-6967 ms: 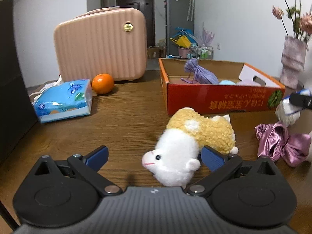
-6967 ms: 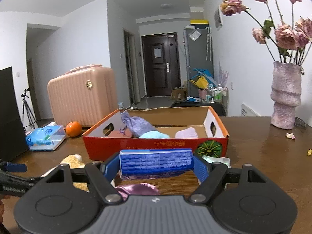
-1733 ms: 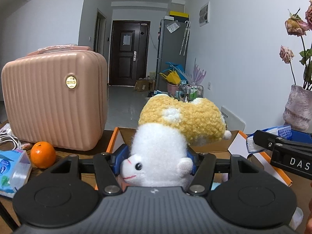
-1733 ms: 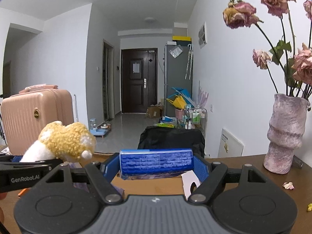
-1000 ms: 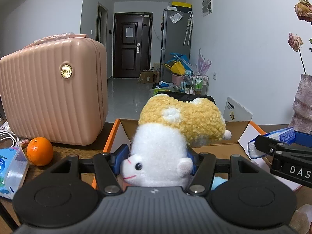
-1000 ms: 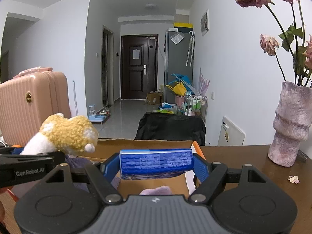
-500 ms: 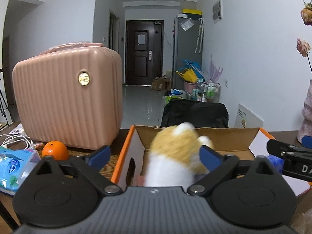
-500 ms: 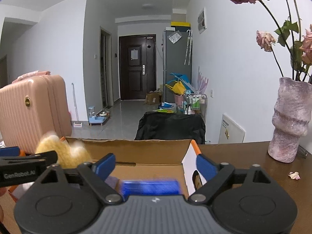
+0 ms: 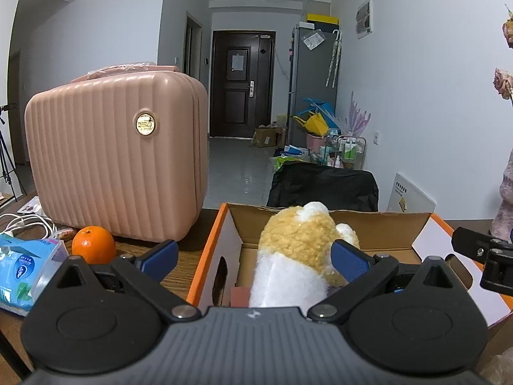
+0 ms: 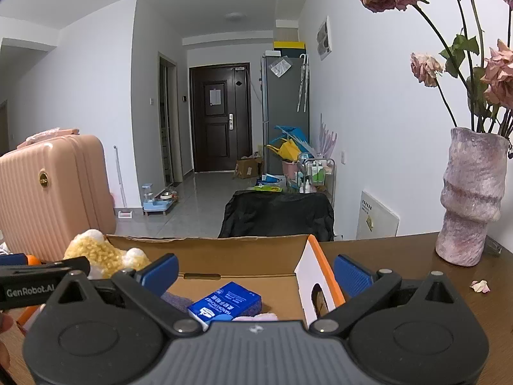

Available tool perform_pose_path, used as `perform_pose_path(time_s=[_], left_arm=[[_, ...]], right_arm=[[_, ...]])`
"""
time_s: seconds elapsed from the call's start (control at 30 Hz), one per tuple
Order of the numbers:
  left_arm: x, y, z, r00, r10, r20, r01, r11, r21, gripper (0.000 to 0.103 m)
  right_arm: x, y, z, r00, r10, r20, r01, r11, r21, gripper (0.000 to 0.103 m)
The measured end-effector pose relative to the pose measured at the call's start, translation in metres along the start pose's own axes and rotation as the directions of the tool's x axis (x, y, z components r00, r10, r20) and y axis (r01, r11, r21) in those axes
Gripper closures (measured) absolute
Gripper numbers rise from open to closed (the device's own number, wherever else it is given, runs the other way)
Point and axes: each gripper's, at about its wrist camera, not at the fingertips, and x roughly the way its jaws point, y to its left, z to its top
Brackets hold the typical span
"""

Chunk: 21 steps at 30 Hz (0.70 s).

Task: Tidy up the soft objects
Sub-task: 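Open both tools to drop the sheep plush and blue packet into the box, then move both tools back from the box toward the items on the table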

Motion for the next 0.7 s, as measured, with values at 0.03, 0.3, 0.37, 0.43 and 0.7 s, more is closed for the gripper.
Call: perform_pose_path(time_s=[0.03, 0.3, 0.37, 0.43, 0.7], left_arm=[[0.000, 0.000, 0.000, 1.000, 0.000, 0.001, 0.000, 1.000, 0.001, 0.000], [-0.007, 0.005, 0.000, 1.000, 0.003, 0.010, -0.003, 1.000, -0.001, 0.000], [-0.011, 0.007, -0.001, 1.000, 0.001, 0.012, -0.001, 1.000, -0.005, 0.000], [-0.015, 0.008, -0.001, 1.000, -0.001, 0.014, 0.001, 1.000, -0.007, 0.000], [-0.038, 0.011, -0.006, 0.999, -0.013, 0.045, 0.012, 1.000, 0.013, 0.000]], right_arm=[[-0.001, 0.000, 0.000, 1.000, -0.001, 0.001, 0.001, 1.000, -0.002, 0.000], [-0.009, 0.004, 0.000, 1.000, -0.004, 0.018, 0.004, 1.000, -0.009, 0.000], [-0.011, 0.004, 0.000, 1.000, -0.001, 0.023, 0.002, 1.000, -0.013, 0.000], [-0.016, 0.005, -0.001, 1.000, -0.002, 0.030, 0.003, 1.000, -0.022, 0.000], [-0.038, 0.005, -0.005, 0.998, 0.000, 0.059, 0.002, 0.999, -0.032, 0.000]])
